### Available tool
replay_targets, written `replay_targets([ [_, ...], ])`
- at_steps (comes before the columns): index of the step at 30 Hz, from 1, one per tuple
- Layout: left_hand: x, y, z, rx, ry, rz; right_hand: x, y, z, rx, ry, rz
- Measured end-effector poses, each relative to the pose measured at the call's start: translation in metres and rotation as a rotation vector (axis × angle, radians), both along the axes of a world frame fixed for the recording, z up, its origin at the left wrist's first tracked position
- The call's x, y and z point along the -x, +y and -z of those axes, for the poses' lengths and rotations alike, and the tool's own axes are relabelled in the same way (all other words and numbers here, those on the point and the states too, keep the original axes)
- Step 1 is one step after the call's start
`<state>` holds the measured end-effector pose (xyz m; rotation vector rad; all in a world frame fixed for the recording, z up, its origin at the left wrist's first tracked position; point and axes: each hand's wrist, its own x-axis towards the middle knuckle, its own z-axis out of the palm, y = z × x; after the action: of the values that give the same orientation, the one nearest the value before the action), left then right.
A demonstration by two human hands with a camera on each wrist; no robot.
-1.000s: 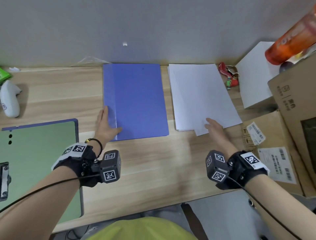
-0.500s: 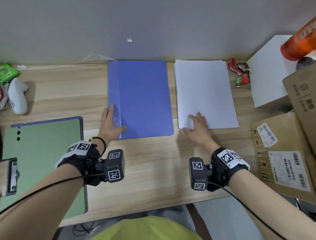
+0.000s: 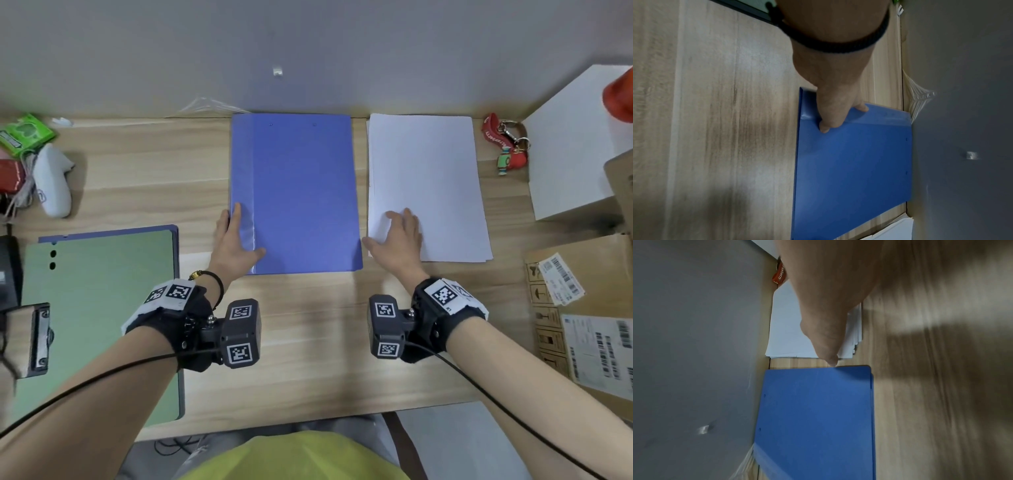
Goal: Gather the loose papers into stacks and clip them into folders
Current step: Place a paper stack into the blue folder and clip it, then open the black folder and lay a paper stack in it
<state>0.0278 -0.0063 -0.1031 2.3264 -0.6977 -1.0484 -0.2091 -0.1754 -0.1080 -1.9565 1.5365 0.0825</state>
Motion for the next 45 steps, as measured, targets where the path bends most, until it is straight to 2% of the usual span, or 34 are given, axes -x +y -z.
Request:
replay_targets([
  [15, 0.0, 0.004, 0.003, 0.038, -0.021, 0.007, -0.008, 0.006, 0.006, 0.148, 0.061, -0.005],
  [21, 0.0, 0.004, 0.0, 0.045, -0.004, 0.008, -0.012, 0.002, -0.001, 0.142, -0.002, 0.041],
  [29, 0.001, 0.004, -0.001, 0.049, 0.02, 0.001, -0.007, -0.008, -0.009, 0.022, -0.036, 0.055],
  [33, -0.004, 0.005, -0.005, 0.033, 0.06, -0.004, -0.015, 0.008, -0.027, 0.04, -0.19, 0.06],
  [35, -0.009, 0.007, -0.013, 0.085, 0.138, -0.033, -0.022, 0.028, -0.038, -0.098, -0.292, 0.055],
  [38, -0.019, 0.023, -0.028, 0.281, 0.327, -0.186, -0.042, 0.061, -0.05, -0.385, -0.337, -0.109],
  [40, -0.029, 0.049, -0.032, 0.293, 0.254, -0.277, -0.06, 0.083, -0.055, -0.591, -0.318, -0.191],
  [42, -0.044, 0.086, -0.031, 0.29, 0.135, -0.37, -0.078, 0.107, -0.055, -0.782, -0.298, -0.199],
  [45, -0.068, 0.155, -0.029, 0.182, -0.014, -0.512, -0.108, 0.144, -0.047, -0.962, -0.292, -0.195],
])
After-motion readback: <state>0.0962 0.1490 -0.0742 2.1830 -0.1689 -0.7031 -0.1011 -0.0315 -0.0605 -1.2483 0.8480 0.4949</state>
